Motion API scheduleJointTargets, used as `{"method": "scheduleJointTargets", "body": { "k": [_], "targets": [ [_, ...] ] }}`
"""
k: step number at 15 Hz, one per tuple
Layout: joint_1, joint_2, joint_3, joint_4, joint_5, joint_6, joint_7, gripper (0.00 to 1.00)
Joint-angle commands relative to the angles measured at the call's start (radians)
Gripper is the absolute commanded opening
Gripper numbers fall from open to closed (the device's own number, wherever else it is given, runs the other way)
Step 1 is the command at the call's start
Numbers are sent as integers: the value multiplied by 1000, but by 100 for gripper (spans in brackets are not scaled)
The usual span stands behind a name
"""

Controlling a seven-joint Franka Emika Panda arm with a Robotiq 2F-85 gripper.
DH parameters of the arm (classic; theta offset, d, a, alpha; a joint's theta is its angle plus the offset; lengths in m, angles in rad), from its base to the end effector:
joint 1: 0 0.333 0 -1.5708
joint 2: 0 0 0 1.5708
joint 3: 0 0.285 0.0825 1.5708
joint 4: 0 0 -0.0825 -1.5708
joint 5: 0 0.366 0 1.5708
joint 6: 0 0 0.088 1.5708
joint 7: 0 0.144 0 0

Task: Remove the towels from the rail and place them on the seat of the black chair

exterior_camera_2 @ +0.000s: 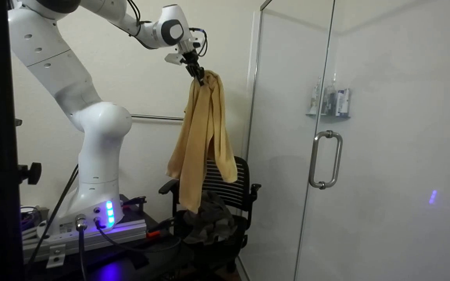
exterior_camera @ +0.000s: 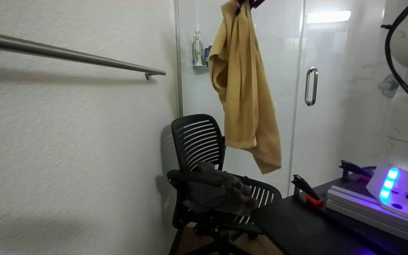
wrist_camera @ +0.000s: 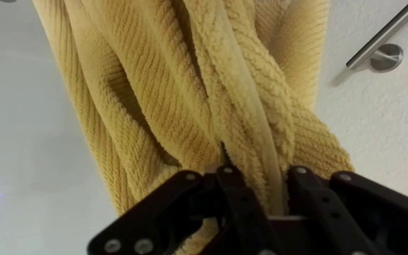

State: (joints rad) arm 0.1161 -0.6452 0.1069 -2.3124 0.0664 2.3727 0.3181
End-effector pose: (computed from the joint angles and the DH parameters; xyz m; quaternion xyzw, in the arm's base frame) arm 0.4153 0.1051 0.6028 -0.9371 0.0580 -0.3328 0.0882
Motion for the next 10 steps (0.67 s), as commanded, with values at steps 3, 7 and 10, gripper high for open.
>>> {"method": "scheduleJointTargets", "body": {
  "k": [3, 7, 10],
  "targets": [
    [140, 241, -123, -30, 234, 208, -329, 6],
    [117, 430, -101, 78, 251, 38, -360, 6],
    [101, 536, -58, 161, 209, -76, -348, 6]
  ]
}}
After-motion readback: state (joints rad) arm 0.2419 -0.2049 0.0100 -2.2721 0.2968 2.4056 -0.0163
